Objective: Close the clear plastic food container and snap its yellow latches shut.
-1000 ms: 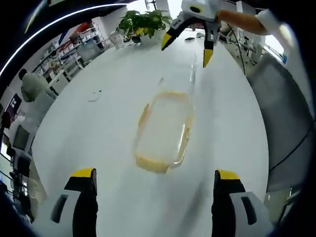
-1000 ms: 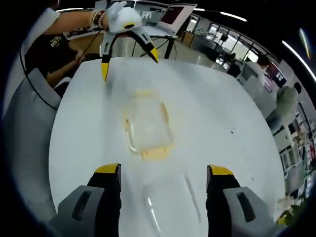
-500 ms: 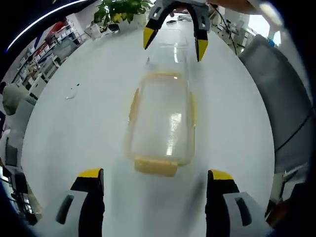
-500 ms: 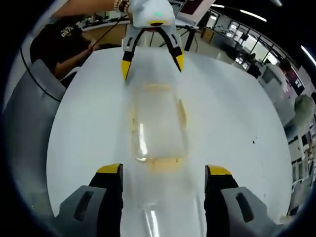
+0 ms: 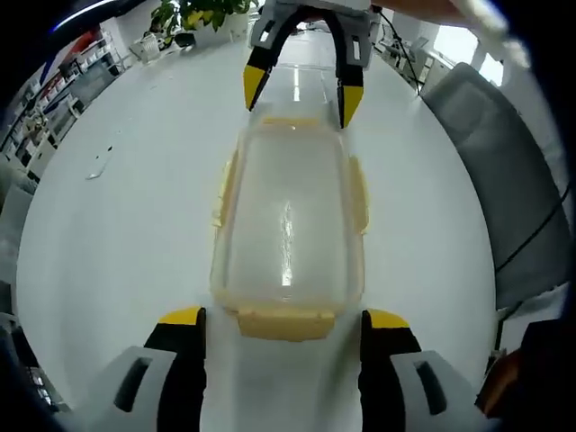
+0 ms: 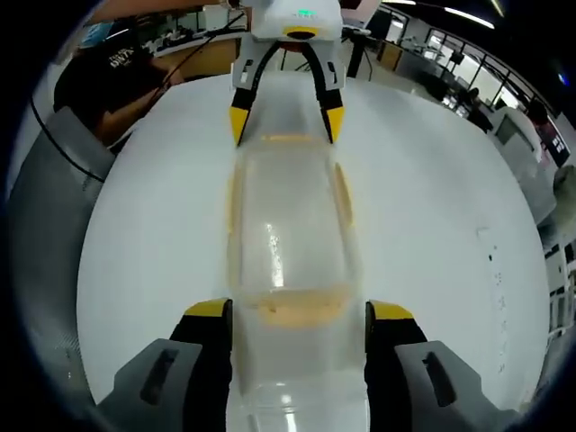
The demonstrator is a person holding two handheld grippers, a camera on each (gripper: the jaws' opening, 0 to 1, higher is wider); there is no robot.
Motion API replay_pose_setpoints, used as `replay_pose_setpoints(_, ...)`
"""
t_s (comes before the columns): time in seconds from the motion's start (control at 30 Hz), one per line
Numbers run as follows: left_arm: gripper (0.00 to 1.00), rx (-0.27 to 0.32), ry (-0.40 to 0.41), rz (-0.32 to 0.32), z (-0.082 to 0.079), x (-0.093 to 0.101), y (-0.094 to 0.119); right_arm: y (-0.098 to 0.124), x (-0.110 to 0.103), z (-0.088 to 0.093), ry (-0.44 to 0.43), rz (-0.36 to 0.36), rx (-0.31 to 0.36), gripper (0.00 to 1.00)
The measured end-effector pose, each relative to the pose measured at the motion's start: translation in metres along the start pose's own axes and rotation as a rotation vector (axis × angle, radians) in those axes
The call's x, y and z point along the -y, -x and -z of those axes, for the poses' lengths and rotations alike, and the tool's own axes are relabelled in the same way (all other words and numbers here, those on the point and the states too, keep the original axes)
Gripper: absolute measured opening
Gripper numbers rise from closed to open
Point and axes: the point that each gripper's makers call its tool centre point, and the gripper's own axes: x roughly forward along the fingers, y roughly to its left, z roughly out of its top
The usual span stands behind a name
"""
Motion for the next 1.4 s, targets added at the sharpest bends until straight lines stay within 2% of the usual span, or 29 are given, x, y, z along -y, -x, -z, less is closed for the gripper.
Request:
replay_pose_setpoints(0.03, 0.66, -0.018, 0.003, 0.008, 0.003, 0.002, -0.002, -0.001, 0.000, 0.000, 0.001, -0.002, -0.002, 0.56)
replay_pose_setpoints(0.07, 0.65, -0.010, -0.034, 0.003, 0.001, 0.000, -0.001, -0.002, -0.001, 0.001, 0.004, -0.005, -0.005, 0.56)
replay_pose_setpoints(0.2, 0.62, -0.010, -0.009, 0.004, 0.001, -0.001, -0.001, -0.006, -0.001, 0.003, 0.007, -0.022, -0.006, 0.54)
replay_pose_setpoints(0.33, 0.61, -0.023, -0.046, -0.002, 0.004, -0.001, -0.001, -0.009, 0.000, 0.003, 0.014, -0.023, -0.010, 0.53)
replay_pose_setpoints(0.57, 0.61, -0.018, -0.037, -0.005, 0.004, 0.000, -0.002, -0.014, 0.001, 0.003, 0.030, -0.043, -0.015, 0.53)
replay_pose_setpoints(0.7, 0.57, -0.007, -0.031, -0.006, 0.002, 0.002, -0.002, -0.015, -0.006, 0.003, 0.025, -0.083, -0.011, 0.46)
replay_pose_setpoints(0.87, 0.55, 0.007, -0.033, -0.005, 0.001, 0.003, -0.001, -0.015, -0.005, 0.002, 0.034, -0.079, -0.016, 0.46)
replay_pose_setpoints(0.97, 0.51, 0.022, -0.021, -0.007, 0.002, 0.003, 0.000, -0.015, -0.005, 0.004, 0.019, -0.086, -0.026, 0.46)
replay_pose_setpoints(1.03, 0.40, 0.021, -0.033, 0.002, 0.004, 0.004, 0.003, -0.014, -0.005, 0.005, -0.006, -0.082, -0.035, 0.46)
replay_pose_setpoints(1.07, 0.35, 0.020, -0.038, 0.004, 0.004, 0.004, 0.004, -0.014, -0.006, 0.004, 0.052, -0.095, -0.023, 0.46)
replay_pose_setpoints(1.3, 0.34, -0.003, -0.041, 0.003, 0.003, 0.007, 0.007, -0.013, -0.007, 0.006, 0.052, -0.108, -0.040, 0.42)
replay_pose_setpoints(1.4, 0.34, -0.015, -0.044, 0.006, 0.002, 0.010, 0.008, -0.012, -0.006, 0.006, 0.059, -0.107, -0.056, 0.37)
